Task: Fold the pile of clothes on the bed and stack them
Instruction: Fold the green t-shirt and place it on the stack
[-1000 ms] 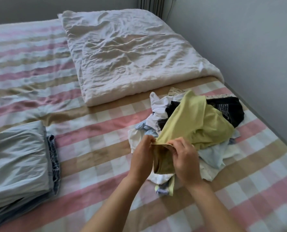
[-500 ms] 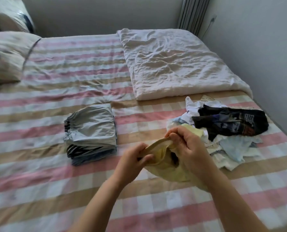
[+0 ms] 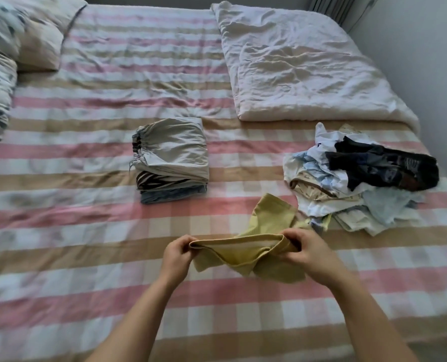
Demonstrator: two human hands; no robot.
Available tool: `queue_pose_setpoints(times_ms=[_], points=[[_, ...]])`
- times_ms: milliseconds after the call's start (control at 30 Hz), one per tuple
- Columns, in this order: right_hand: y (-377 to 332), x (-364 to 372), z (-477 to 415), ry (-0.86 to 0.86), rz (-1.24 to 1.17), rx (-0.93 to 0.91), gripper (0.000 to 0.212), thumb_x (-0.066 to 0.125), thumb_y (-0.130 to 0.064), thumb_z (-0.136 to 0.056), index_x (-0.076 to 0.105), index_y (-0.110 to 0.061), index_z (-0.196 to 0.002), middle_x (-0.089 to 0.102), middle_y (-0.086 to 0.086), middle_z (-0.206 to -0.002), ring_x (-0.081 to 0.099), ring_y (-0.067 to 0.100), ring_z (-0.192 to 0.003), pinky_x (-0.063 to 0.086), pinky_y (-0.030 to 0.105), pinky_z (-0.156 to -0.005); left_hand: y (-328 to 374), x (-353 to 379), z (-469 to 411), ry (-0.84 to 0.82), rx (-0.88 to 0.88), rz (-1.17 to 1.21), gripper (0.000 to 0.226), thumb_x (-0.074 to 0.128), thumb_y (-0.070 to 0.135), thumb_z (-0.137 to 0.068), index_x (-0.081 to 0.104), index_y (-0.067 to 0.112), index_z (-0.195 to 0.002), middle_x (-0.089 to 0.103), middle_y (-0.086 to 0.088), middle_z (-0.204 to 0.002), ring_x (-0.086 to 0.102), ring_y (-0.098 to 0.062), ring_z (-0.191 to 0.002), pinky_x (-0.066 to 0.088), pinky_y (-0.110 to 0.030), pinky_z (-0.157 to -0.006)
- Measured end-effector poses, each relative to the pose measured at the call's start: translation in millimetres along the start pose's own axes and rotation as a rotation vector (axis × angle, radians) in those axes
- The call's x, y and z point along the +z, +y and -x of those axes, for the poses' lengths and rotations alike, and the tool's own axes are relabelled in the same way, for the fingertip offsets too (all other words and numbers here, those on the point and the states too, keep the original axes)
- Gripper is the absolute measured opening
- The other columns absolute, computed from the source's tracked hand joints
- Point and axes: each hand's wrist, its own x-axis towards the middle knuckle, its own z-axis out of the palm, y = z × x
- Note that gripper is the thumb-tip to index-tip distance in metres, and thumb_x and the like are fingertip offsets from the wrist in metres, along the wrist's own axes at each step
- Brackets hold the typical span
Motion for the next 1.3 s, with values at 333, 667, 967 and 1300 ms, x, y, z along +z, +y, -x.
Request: queue_pose_setpoints(times_ms=[333, 667, 967, 1300], points=[[-25.6, 6.0, 41.2, 0.408, -0.004, -0.120, 0.015, 0.060, -0.012, -0.088, 0.057, -0.006, -0.074, 0.058, 0.008, -0.065, 0.050, 0.018, -0.059, 0.039, 0.031, -0.055, 71.0, -59.3, 53.3, 0.314, 0.324, -0.129, 0.022, 0.051, -0.004, -0.087, 0.050, 0.015, -0.077, 0.053, 0.005, -0.067, 0.050, 0.001, -0.063, 0.037, -0.009, -0.057], [-112.0, -30.1, 106.2, 0.518, -0.009, -0.390, 0.012, 0.052, -0.036, -0.087, 0.064, -0.033, -0.084, 0.065, -0.007, -0.066, 0.060, 0.009, -0.063, 0.048, 0.022, -0.054, 173.8, -141.5, 124.0, 0.246, 0.493, -0.179, 0.024, 0.062, 0.016, -0.086, 0.059, 0.033, -0.070, 0.063, 0.015, -0.068, 0.052, 0.006, -0.060, 0.037, -0.005, -0.055], [-68.2, -2.7, 41.4, 0.403, 0.155, -0.318, 0.013, 0.062, -0.023, -0.085, 0.070, -0.014, -0.080, 0.064, -0.002, -0.061, 0.058, 0.012, -0.055, 0.044, 0.016, -0.052, 109.5, -134.8, 69.6, 0.158, 0.360, -0.390, 0.016, 0.064, 0.014, -0.086, 0.061, 0.020, -0.071, 0.057, 0.011, -0.061, 0.051, -0.004, -0.059, 0.036, -0.009, -0.057], [50.8, 45.4, -97.6, 0.375, 0.371, -0.206, 0.012, 0.057, -0.004, -0.089, 0.069, -0.003, -0.091, 0.069, 0.013, -0.082, 0.058, 0.024, -0.069, 0.039, 0.029, -0.058, -12.9, -80.0, -53.9, 0.152, 0.265, -0.579, 0.013, 0.052, 0.013, -0.092, 0.060, 0.008, -0.083, 0.062, -0.004, -0.077, 0.056, -0.023, -0.069, 0.038, -0.032, -0.059]])
